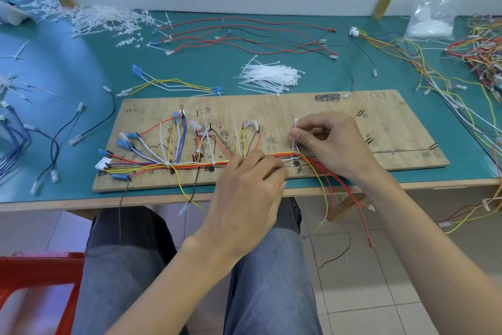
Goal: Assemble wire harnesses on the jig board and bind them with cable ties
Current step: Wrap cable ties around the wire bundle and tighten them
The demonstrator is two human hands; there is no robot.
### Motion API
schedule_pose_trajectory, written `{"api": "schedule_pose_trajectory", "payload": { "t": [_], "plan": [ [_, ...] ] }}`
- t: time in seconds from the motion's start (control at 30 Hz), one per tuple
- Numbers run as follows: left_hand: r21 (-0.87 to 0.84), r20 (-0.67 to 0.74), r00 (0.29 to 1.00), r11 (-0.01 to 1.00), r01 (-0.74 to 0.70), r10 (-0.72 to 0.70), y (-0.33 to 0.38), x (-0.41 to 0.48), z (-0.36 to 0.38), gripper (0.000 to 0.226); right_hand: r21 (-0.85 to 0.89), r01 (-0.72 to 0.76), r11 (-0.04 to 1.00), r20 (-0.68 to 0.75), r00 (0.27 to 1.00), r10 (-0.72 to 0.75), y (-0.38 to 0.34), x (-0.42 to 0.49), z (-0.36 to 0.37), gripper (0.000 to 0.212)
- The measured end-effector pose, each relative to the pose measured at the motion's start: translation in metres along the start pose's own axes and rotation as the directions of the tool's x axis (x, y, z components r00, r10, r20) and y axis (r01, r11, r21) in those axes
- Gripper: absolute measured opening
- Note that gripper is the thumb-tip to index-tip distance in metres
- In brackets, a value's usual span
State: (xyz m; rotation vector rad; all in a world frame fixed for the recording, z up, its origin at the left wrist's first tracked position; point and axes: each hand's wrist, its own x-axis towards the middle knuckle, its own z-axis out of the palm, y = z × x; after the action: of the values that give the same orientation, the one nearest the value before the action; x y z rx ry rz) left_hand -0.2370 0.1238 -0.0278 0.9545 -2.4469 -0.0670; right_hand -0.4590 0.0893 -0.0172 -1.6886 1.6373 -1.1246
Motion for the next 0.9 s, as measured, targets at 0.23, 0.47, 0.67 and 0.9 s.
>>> {"api": "schedule_pose_trajectory", "payload": {
  "t": [0.23,0.47,0.67,0.9],
  "plan": [
    [-0.015,-0.007,0.999,0.999,-0.04,0.04,-0.005,0.009,0.005,0.015,-0.224,0.105,0.969,0.14,0.987,-0.074,-0.003,-0.004,-0.007,0.007],
    [0.084,-0.017,0.989,0.986,-0.145,0.147,-0.009,0.028,0.01,0.021,-0.152,0.071,0.986,0.137,0.989,-0.05,-0.001,-0.006,-0.01,0.008],
    [0.068,-0.059,0.992,0.992,-0.109,0.113,-0.007,0.033,0.014,0.025,-0.026,0.05,0.998,0.097,0.994,-0.047,0.002,-0.008,-0.01,0.007],
    [-0.262,-0.032,0.95,0.92,0.291,-0.31,0.002,0.046,0.009,0.014,0.05,0.133,0.99,0.051,0.99,-0.135,0.005,-0.015,-0.007,0.008]
  ]
}}
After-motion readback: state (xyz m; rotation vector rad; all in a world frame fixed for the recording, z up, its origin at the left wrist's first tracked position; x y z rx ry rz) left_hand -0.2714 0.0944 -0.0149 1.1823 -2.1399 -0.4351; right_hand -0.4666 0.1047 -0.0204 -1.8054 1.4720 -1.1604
